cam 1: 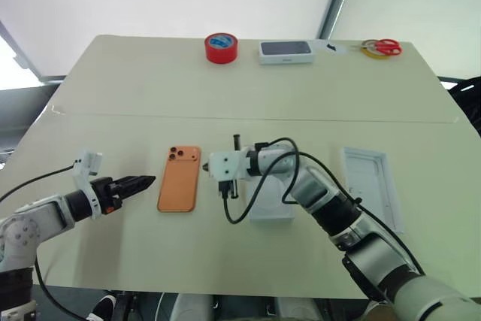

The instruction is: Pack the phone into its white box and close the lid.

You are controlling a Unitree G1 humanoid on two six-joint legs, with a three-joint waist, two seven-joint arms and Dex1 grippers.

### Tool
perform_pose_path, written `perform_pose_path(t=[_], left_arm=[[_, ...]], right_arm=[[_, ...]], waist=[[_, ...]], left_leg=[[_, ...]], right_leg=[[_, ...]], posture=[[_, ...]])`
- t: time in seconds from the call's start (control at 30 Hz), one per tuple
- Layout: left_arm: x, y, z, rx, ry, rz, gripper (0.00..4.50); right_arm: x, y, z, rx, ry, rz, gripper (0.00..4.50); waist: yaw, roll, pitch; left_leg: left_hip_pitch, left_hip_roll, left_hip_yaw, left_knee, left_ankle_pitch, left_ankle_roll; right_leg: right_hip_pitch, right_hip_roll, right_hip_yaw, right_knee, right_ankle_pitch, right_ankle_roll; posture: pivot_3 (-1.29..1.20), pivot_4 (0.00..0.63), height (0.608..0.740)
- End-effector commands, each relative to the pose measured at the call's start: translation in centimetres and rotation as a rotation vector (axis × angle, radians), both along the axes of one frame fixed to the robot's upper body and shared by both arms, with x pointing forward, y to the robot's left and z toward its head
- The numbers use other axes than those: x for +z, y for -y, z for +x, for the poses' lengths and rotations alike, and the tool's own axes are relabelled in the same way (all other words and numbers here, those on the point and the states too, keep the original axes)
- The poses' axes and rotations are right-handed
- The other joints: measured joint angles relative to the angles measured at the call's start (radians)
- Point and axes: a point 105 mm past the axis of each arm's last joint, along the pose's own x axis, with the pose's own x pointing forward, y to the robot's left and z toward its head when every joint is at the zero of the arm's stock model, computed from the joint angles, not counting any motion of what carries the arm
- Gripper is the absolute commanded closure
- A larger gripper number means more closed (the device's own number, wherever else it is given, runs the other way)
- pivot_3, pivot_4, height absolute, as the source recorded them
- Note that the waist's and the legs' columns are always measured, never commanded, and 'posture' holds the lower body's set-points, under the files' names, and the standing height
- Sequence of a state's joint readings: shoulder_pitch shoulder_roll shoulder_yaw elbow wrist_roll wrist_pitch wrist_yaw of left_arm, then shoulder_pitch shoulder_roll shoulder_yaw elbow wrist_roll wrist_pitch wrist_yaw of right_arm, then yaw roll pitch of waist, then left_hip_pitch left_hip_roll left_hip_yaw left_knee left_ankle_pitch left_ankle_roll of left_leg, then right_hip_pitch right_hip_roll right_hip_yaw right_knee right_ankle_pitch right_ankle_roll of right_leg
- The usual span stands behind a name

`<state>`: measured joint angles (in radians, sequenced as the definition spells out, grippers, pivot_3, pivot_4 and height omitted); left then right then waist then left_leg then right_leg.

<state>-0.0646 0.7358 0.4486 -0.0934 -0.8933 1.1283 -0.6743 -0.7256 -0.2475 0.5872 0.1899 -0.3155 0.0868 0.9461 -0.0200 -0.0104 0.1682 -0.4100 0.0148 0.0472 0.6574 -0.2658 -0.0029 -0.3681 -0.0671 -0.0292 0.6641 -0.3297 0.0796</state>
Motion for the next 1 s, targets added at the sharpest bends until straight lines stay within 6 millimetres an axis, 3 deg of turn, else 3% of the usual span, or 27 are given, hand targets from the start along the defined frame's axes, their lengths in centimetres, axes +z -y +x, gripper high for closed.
perform_pose_path(t=[0.03,0.33,0.53,0.7,1.0], left_arm=[[0.0,0.3,-0.2,-0.002,-0.037,-0.044,1.46],[-2.6,3.1,1.1,-0.040,-0.137,-0.075,1.46],[-3.9,6.2,1.2,-0.125,-0.207,-0.099,1.46],[-3.0,8.7,1.2,-0.187,-0.200,-0.184,1.46],[-1.3,7.9,2.8,-0.142,-0.157,-0.119,1.46]], right_arm=[[-0.2,-0.7,-0.8,0.061,0.001,-0.087,4.47],[-0.8,-1.6,0.3,0.021,0.012,-0.084,4.47],[-1.0,-1.7,0.3,0.014,0.001,-0.077,4.47],[-1.3,-1.1,0.3,0.010,-0.007,-0.093,4.47],[-1.5,-1.1,0.7,-0.007,0.004,-0.087,4.47]], waist=[[0.000,0.000,0.000],[0.005,0.002,-0.003],[0.009,0.004,-0.008],[0.013,0.007,-0.011],[0.007,0.007,-0.012]], left_leg=[[0.000,0.000,0.000,0.000,0.000,0.000],[0.001,-0.001,0.000,-0.001,0.001,-0.002],[0.002,-0.005,0.000,-0.001,0.001,-0.002],[0.004,-0.007,-0.002,-0.003,0.000,-0.001],[0.004,-0.010,-0.003,-0.004,0.002,-0.002]], right_leg=[[0.000,0.000,0.000,0.000,0.000,0.000],[-0.003,-0.001,0.000,0.000,0.000,0.000],[-0.002,-0.004,-0.001,0.001,0.000,0.000],[0.000,-0.006,-0.001,0.000,0.000,0.000],[0.003,-0.008,-0.002,0.000,0.000,0.000]], posture=[[0.00,0.150,0.740],[0.00,0.150,0.740],[0.00,0.150,0.740],[0.00,0.150,0.740],[0.00,0.150,0.740]])
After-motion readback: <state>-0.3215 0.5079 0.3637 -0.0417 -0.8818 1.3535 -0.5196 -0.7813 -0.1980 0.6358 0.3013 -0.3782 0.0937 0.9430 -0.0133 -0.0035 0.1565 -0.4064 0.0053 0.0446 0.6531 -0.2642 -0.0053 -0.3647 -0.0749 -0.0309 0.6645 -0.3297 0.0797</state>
